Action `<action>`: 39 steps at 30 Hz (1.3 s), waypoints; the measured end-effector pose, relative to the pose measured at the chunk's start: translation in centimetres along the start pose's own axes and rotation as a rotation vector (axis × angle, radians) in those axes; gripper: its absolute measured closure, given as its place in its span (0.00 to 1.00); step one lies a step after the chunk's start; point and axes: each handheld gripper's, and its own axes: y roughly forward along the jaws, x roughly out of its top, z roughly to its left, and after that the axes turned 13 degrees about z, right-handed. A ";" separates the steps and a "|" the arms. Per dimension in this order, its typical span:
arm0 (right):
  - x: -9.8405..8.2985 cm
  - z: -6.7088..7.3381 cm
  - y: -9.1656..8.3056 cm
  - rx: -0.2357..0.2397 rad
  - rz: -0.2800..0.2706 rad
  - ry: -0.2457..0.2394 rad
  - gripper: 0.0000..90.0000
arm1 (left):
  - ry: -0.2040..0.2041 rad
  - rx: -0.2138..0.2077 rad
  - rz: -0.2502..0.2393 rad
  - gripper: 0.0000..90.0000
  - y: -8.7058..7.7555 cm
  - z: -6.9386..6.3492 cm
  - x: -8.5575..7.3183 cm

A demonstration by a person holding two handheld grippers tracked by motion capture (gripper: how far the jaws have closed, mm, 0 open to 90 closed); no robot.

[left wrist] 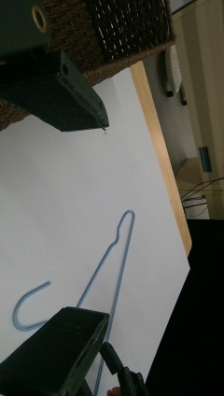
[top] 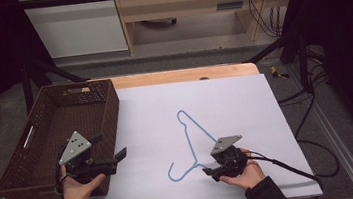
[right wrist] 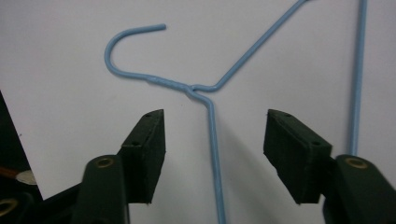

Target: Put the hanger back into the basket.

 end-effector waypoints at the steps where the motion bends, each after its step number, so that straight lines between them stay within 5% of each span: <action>1: 0.0 0.0 0.2 0.000 0.009 -0.002 0.48 | -0.001 0.000 0.001 0.07 0.0 0.0 0.0; 8: 0.0 0.2 1.8 0.005 0.095 -0.004 0.66 | 0.002 0.001 0.002 0.07 0.1 -0.1 0.0; 19: 0.0 0.2 2.2 -0.009 0.128 -0.002 0.86 | 0.006 -0.001 0.010 0.08 0.3 -0.2 0.0; 26: 0.3 0.8 2.3 -0.041 0.154 -0.023 0.94 | 0.008 -0.004 0.017 0.08 0.6 -0.4 0.0; 39: 0.4 0.5 2.3 -0.011 0.146 -0.016 0.97 | 0.024 -0.022 0.032 0.08 1.2 -1.1 0.0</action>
